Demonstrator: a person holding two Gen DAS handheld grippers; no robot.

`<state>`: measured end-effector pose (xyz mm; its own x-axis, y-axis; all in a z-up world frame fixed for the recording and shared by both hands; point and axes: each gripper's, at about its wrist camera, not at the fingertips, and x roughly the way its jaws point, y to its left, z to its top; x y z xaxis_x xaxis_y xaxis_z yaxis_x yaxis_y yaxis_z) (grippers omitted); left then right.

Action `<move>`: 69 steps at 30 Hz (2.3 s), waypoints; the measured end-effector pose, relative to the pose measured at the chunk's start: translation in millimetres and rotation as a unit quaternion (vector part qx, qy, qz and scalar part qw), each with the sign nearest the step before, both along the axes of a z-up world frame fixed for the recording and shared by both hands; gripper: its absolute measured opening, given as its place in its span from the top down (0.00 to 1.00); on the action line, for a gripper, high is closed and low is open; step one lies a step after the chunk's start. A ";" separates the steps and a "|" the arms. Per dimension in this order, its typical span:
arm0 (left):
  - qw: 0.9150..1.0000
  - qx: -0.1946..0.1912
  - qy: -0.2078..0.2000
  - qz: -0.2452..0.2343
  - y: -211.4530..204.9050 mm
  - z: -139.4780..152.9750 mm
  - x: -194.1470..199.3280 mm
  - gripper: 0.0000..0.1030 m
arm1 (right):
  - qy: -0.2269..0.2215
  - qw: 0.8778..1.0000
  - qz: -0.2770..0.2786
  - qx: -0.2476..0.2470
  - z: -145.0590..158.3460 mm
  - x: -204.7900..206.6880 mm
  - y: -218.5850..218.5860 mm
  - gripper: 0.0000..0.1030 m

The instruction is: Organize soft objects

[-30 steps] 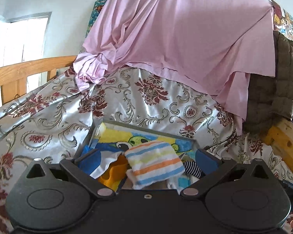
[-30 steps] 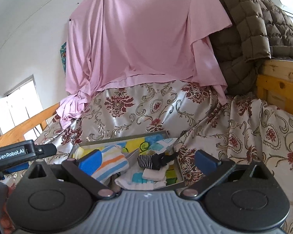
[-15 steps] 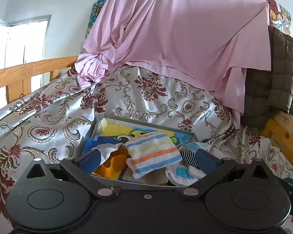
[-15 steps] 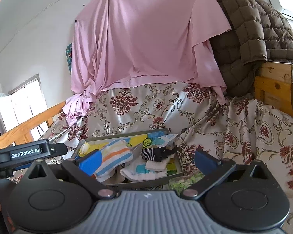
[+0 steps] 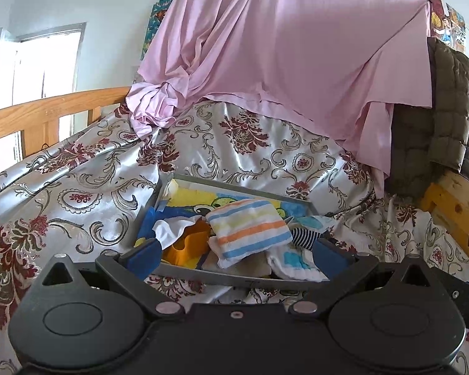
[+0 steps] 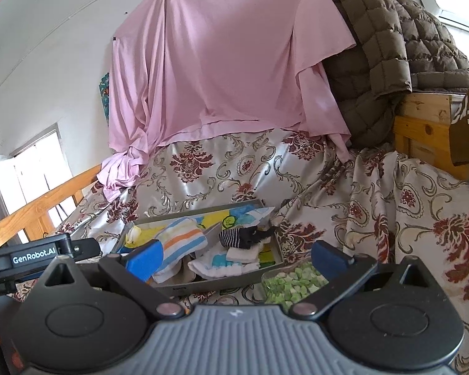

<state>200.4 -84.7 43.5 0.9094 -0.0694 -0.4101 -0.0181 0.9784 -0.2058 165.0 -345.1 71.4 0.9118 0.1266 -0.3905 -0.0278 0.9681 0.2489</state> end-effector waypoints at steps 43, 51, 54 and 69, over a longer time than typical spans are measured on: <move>1.000 0.022 0.004 -0.006 41.9 -27.3 -57.8 0.01 | 0.037 0.999 -0.030 -0.020 -9.1 -49.3 10.5 0.00; 1.000 0.027 0.011 -0.008 46.0 -36.9 -63.0 0.01 | 0.045 0.998 -0.026 -0.037 -11.6 -47.8 18.0 0.00; 1.000 0.021 0.014 -0.008 49.2 -39.2 -63.8 0.01 | 0.049 0.998 -0.024 -0.045 -12.8 -47.4 21.6 0.00; 0.999 0.031 0.011 -0.003 57.5 -48.8 -74.8 0.01 | 0.057 0.995 -0.002 -0.077 -17.2 -53.7 43.9 0.00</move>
